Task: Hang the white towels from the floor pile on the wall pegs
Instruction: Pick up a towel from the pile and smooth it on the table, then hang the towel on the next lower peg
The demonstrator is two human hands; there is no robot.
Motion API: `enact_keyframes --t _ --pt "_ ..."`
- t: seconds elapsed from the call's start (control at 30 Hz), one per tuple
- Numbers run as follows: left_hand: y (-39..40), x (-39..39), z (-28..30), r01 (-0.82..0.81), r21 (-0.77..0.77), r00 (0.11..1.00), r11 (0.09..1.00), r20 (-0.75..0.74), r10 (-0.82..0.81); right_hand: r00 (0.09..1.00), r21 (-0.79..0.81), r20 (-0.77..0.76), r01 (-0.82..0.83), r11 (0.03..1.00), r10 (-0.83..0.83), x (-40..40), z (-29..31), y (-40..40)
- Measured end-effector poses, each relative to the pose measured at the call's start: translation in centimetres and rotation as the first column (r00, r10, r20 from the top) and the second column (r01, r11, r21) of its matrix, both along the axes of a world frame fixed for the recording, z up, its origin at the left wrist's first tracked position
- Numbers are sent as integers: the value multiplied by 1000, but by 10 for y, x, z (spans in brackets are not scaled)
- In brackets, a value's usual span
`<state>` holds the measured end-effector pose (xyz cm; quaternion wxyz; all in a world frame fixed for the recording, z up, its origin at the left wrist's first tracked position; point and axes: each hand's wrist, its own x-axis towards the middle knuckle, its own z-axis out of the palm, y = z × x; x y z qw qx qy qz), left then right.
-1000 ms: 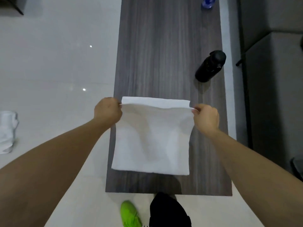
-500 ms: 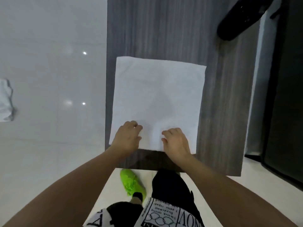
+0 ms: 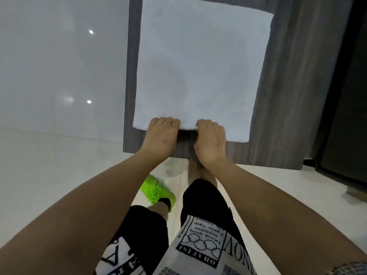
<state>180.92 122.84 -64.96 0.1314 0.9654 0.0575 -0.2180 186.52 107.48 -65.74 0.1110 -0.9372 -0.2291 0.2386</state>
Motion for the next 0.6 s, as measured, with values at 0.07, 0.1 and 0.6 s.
enact_keyframes --t 0.07,0.1,0.6 --pt "1 -10 24 -46 -45 999 998 -22 45 992 14 -92 84 996 -82 -9 23 0" --pt "3 -16 40 -96 -96 995 991 -23 94 985 22 -136 107 994 -103 -14 38 2" --pt "216 -153 438 -351 133 810 927 539 229 906 415 267 -417 809 330 -71 435 211"
